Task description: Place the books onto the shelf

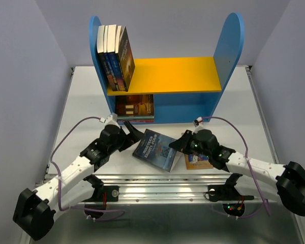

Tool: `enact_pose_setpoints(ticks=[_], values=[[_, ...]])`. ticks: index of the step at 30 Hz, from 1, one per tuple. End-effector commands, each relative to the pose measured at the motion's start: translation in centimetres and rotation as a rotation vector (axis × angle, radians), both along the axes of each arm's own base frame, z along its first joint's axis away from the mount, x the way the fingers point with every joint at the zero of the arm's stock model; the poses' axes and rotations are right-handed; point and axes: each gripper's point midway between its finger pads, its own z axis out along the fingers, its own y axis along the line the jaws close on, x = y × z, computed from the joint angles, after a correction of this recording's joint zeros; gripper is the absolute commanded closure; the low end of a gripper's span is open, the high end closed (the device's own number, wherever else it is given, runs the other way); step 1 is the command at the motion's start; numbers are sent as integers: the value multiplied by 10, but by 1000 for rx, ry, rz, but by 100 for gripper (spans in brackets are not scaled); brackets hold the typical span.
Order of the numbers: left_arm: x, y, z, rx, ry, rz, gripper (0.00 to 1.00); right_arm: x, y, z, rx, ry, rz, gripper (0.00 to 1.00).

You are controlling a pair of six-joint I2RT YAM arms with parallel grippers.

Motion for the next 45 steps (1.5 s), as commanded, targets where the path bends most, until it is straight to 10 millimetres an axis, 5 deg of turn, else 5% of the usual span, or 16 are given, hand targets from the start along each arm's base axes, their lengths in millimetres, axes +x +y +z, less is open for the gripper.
enact_pose_setpoints(ticks=[1, 4, 8, 9, 13, 19, 35, 45], values=[[5, 19, 31, 55, -68, 70, 1, 18, 0, 64, 173, -94, -111, 99], [0, 28, 34, 54, -68, 102, 1, 29, -14, 91, 190, -158, -201, 99], [-18, 5, 28, -91, -56, -4, 1, 26, -18, 108, 230, -170, -213, 99], [-24, 2, 17, -118, -39, -23, 1, 25, -17, 111, 243, -165, -213, 99], [-30, -24, 21, -312, -49, -88, 1, 21, -13, 114, 293, -128, -197, 99], [-33, -30, 11, -357, 4, -56, 1, 21, -8, 123, 394, -53, -220, 99], [-41, -36, -23, -473, 178, 160, 1, 25, -1, 119, 531, 68, -285, 99], [-18, -43, -5, -539, 149, 262, 6, -5, 14, 101, 503, 204, -139, 99]])
